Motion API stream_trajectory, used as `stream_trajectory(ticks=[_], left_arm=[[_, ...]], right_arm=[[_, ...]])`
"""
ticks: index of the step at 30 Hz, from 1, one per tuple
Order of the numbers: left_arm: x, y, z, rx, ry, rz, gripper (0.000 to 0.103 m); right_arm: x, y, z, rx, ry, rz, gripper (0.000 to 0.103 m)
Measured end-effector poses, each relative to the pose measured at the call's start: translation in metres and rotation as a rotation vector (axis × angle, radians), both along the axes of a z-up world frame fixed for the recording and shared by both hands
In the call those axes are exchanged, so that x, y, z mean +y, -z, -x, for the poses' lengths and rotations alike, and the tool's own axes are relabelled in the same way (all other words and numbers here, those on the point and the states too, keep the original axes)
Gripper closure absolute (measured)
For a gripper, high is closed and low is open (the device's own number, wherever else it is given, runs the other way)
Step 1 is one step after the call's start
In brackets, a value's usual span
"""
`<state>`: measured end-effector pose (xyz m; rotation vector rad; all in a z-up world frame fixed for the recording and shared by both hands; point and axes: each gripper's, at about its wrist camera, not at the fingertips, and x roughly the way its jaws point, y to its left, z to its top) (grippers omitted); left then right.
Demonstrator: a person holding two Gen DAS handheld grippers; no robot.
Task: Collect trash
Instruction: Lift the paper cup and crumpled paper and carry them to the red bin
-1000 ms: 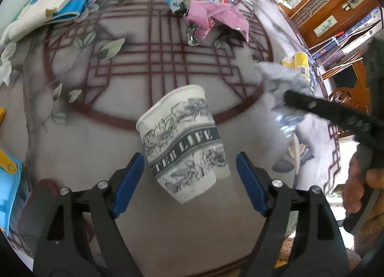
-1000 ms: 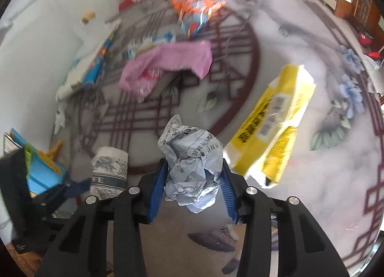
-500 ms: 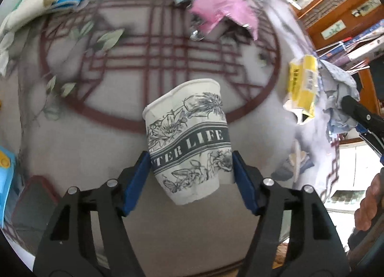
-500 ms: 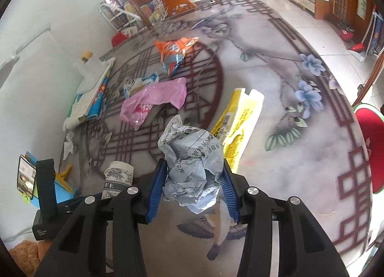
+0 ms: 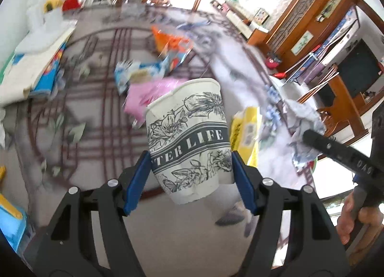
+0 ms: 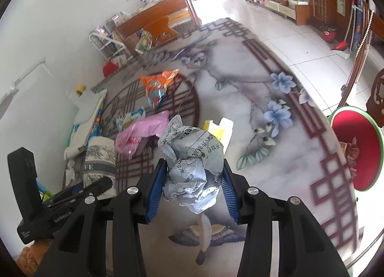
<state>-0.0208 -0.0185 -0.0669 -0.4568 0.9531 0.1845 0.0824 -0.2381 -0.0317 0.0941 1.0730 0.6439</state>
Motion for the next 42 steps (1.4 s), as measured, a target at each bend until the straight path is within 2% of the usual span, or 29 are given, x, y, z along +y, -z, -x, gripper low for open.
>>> stream_trajectory(ticks=[7,14,26,42], left_arm=[[-0.014,-0.018,-0.029,-0.056,0.046,-0.003,0.038],[-0.036,-0.034,-0.054,-0.107,0.11,-0.013,0.038],[-0.069,-0.039,-0.087,-0.118,0.197,0.01,0.038],[-0.106,-0.038,-0.116,-0.118,0.262,0.039,0.038]], right_arm=[[-0.024,0.002,-0.011,0.02,0.065,-0.037,0.058],[-0.046,-0.006,-0.017,-0.008,0.123,-0.04,0.058],[-0.087,-0.006,-0.029,-0.007,0.216,-0.057,0.058],[-0.135,0.001,-0.04,0.008,0.319,-0.044,0.058]])
